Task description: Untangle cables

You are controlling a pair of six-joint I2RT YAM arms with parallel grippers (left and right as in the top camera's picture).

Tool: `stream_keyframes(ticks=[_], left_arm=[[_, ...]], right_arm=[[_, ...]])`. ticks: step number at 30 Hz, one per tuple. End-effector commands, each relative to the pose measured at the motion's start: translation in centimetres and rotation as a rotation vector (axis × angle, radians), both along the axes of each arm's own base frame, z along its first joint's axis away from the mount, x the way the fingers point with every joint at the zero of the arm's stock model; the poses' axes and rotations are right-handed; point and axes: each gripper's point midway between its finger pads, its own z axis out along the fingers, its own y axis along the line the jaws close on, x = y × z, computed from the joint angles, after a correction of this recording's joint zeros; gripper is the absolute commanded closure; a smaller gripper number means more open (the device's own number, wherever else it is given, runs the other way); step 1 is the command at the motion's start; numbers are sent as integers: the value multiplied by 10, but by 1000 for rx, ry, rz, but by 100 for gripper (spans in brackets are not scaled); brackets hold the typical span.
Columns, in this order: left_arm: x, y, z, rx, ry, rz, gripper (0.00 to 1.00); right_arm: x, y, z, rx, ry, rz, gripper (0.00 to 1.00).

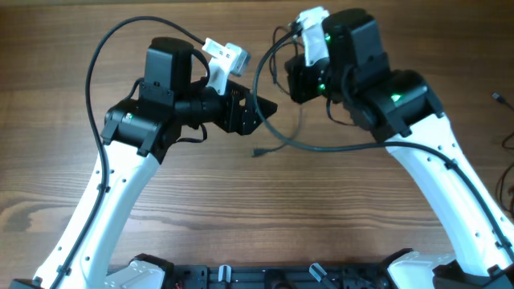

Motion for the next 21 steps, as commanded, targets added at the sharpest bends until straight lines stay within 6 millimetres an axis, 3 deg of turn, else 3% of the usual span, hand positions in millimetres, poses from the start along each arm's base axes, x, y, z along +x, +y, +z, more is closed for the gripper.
stream_keyframes(ticks=[1,4,5,8,12,18,21], left_arm=[[2,5,2,25,-30,14,16],[2,5,2,24,-31,14,16],[2,5,2,24,-30,14,16],[2,5,2,24,-28,14,17],[2,5,2,23,-28,16,16],[2,5,2,21,-28,14,19],[-2,-2,15,-30,-50,-21,22]], right_arm=[[-26,15,47,163,-60,153,96],[-65,36,85,232,-194,442,96],[-63,31,89,226,-209,403,96],[-38,-7,85,189,-164,70,96],[-79,22,103,233,-233,398,96],[-83,22,104,246,-223,406,96],[-78,18,101,221,-222,369,96]])
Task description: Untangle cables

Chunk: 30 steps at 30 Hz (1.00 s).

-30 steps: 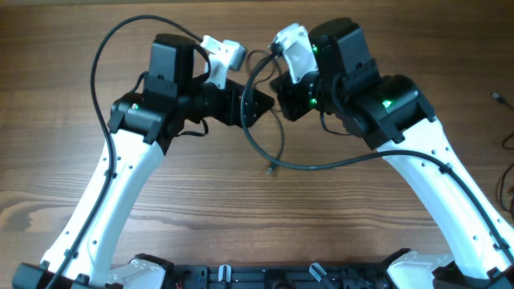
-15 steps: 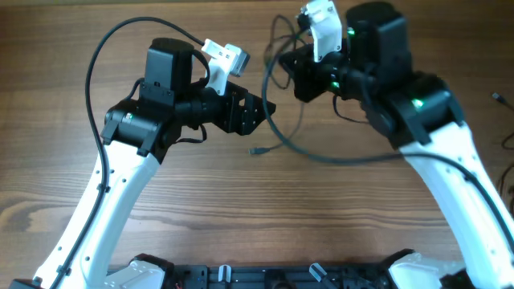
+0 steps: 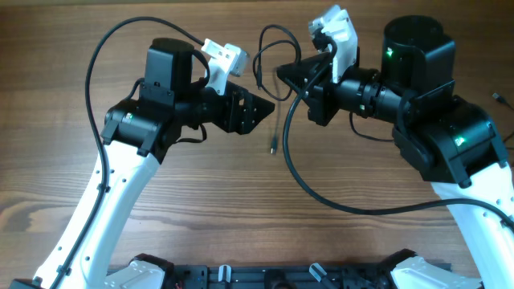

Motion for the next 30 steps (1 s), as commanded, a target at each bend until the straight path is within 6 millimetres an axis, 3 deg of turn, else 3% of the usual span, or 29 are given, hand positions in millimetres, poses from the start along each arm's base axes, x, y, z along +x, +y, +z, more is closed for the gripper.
stream_keyframes(ticks=[1,5,9,19,24,30], left_arm=[[-8,-9,27,-86,-64,-67,22],[-7,-13,55,-164,-133,-70,22],[-1,-15,69,-205,-160,-47,21],[17,-7,69,-167,-208,38,20],[39,-3,42,-102,-164,110,20],[59,-10,-20,-46,12,124,20]], right_arm=[[1,-4,2,-20,-26,-17,96],[9,-10,-1,-44,-32,-71,96],[9,-10,-1,-45,-32,-70,96],[2,-4,1,-21,-21,-22,96],[-2,-2,1,-3,1,-5,96],[-6,0,1,5,16,13,96]])
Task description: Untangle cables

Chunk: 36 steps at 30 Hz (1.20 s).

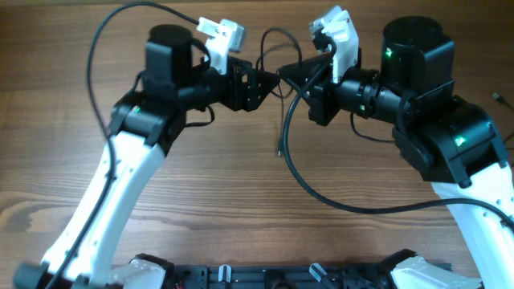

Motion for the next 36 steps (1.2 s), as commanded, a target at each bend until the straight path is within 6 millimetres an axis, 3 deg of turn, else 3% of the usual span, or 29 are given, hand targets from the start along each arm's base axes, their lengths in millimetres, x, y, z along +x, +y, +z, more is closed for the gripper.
stream_keyframes(ticks=[1,5,10,17,20,23,24,25,28,30,36], left_arm=[[17,0,-46,49,127,38,21],[14,1,-84,100,255,36,22],[1,27,-124,273,363,95,24],[-36,51,-150,434,500,77,24],[-47,51,-152,434,546,56,23],[-62,20,-132,270,540,-123,21],[-79,-8,-101,76,455,-357,21],[-89,-20,-80,-37,396,-475,21],[-112,-33,-25,-336,204,-725,21],[-119,-32,0,-464,99,-807,21],[-117,-29,10,-466,17,-818,27]], right_arm=[[-8,3,6,24,6,35,96],[-7,3,5,21,7,30,96],[2,-4,3,-5,-6,-30,95],[19,-21,-3,-31,16,-184,96],[21,-23,-3,-30,20,-204,96],[22,-24,-4,-27,27,-212,96],[22,-24,-4,-27,28,-212,96],[21,-24,-4,-28,29,-211,96],[21,-24,-6,-33,31,-210,96],[20,-24,-7,-40,36,-209,96],[23,-32,-14,-73,45,-254,96]])
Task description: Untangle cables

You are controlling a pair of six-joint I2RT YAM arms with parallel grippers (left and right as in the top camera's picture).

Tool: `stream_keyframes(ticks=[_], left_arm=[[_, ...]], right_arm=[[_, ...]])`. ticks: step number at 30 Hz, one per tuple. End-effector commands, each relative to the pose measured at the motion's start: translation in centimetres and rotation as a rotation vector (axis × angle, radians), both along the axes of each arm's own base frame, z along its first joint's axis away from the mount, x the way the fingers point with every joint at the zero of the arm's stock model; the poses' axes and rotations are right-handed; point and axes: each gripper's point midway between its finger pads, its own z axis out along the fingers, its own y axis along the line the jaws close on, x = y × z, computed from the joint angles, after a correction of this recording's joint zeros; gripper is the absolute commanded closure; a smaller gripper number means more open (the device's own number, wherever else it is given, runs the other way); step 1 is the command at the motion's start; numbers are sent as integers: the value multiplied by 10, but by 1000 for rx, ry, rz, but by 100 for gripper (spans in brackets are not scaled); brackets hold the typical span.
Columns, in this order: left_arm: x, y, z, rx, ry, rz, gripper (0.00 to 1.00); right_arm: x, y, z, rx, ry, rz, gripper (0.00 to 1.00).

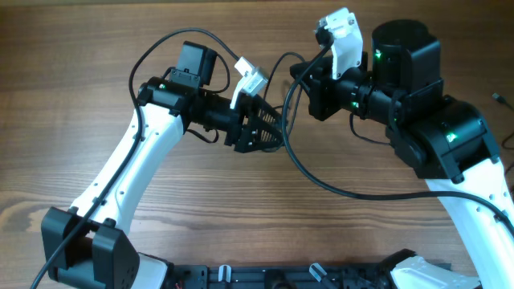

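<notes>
A black cable (pixel 347 193) hangs from my right gripper (pixel 299 74), which is shut on it high at the middle back. From there it drops, sweeps in a wide loop over the table and runs off to the right. A thinner loop (pixel 277 63) arches just left of that gripper. My left gripper (pixel 273 132) points right, lower down, with its tips right at the hanging stretch of cable. Its fingers are seen edge-on, so their state is unclear. The cable's free plug end is hidden.
The brown wooden table (pixel 96 48) spreads under both arms. The left arm's own black lead (pixel 148 56) arcs above its wrist. A small dark cable end (pixel 499 98) lies at the far right edge. The arms' bases sit along the front edge.
My left gripper has come down and forward from beside the right gripper's tip to the hanging cable below it. The dangling plug end no longer shows. My right gripper has barely shifted.
At first my right gripper was at the back with the cable trailing across the table, plug end lying down. Then it held the cable raised, plug dangling. My left gripper went up beside it, and now sits lower at the hanging cable.
</notes>
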Motion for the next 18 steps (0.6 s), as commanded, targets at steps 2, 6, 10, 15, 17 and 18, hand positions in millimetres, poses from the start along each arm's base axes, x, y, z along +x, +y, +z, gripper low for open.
stream_keyframes(ticks=[2,6,10,15,17,18], left_arm=[[-6,10,28,-164,-77,-39,30],[4,21,29,-163,-69,6,34],[14,40,37,-156,-56,73,36],[7,60,60,-167,-123,132,35],[3,67,70,-171,-155,155,34],[1,71,75,-172,-172,168,34]], right_arm=[[3,-13,14,-11,-40,-63,96],[3,-13,14,-19,-49,-59,96],[15,-30,11,-64,-60,-174,96],[35,-82,7,-101,-42,-532,96],[37,-97,5,-119,-40,-627,96],[37,-104,4,-124,-35,-668,96]])
